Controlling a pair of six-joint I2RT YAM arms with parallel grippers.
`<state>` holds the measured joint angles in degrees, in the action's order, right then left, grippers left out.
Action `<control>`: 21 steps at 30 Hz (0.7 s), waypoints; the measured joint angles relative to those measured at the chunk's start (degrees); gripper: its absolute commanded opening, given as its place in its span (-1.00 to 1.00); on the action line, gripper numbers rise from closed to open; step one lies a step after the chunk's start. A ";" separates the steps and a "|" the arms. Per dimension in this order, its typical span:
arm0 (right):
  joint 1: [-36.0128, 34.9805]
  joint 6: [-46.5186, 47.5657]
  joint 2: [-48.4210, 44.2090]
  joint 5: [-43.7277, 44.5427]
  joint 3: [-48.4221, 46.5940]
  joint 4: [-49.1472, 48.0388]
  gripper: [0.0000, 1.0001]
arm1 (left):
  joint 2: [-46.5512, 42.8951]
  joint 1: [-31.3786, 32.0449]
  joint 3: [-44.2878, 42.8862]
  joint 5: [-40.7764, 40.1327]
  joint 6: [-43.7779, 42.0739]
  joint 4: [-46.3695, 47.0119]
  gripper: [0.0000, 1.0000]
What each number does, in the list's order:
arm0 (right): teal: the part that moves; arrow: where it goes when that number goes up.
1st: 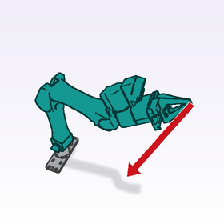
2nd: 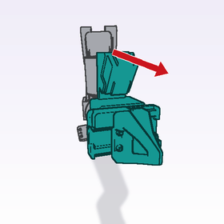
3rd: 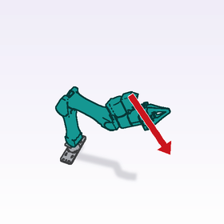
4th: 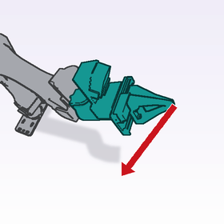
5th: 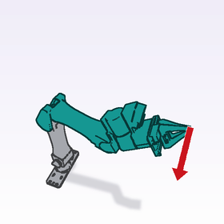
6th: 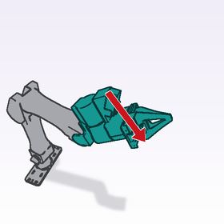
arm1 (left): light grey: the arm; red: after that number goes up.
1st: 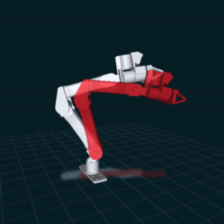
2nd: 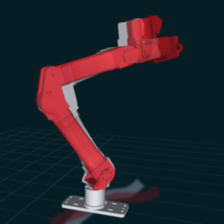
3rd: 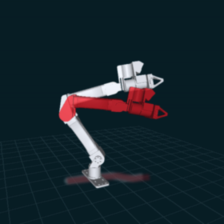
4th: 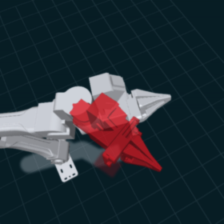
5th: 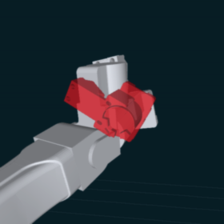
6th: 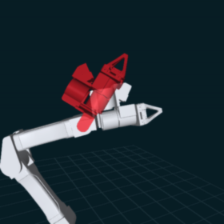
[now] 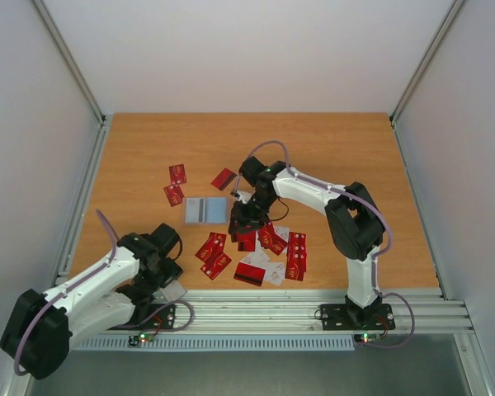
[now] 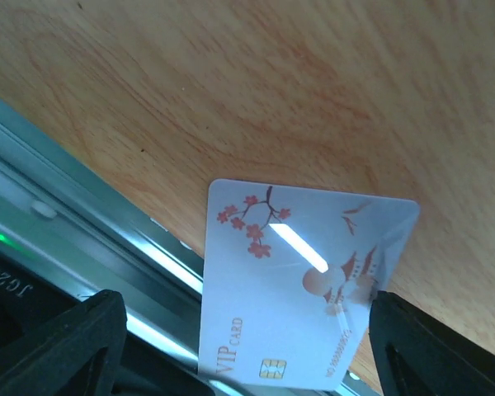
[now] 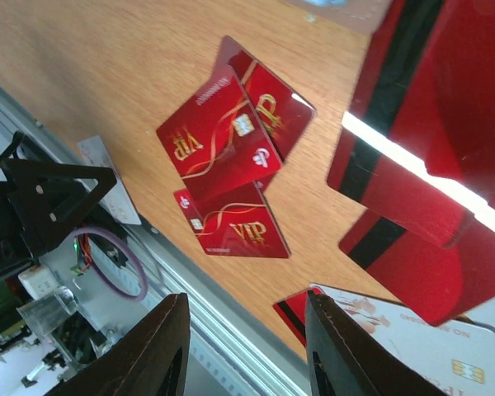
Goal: Put the credit cards into the card holder
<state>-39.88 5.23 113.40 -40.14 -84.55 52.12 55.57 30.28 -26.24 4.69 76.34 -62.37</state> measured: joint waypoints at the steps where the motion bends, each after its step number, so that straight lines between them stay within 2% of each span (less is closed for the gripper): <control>1: 0.35 0.11 0.00 -0.15 0.48 -0.13 -0.21 | 0.04 0.31 0.70 0.22 0.52 0.76 0.62; 10: 3.19 0.33 -0.44 -1.60 5.14 -1.46 -0.21 | -0.81 2.97 2.49 0.37 3.48 3.58 0.59; 21: 3.23 0.17 -0.74 -2.34 5.29 -2.73 -0.21 | -3.06 4.85 3.89 -0.46 5.20 5.27 0.65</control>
<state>-36.64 5.41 112.66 -42.48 -79.26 49.39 52.51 35.14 -22.35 4.23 81.54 -57.10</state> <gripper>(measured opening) 0.397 0.832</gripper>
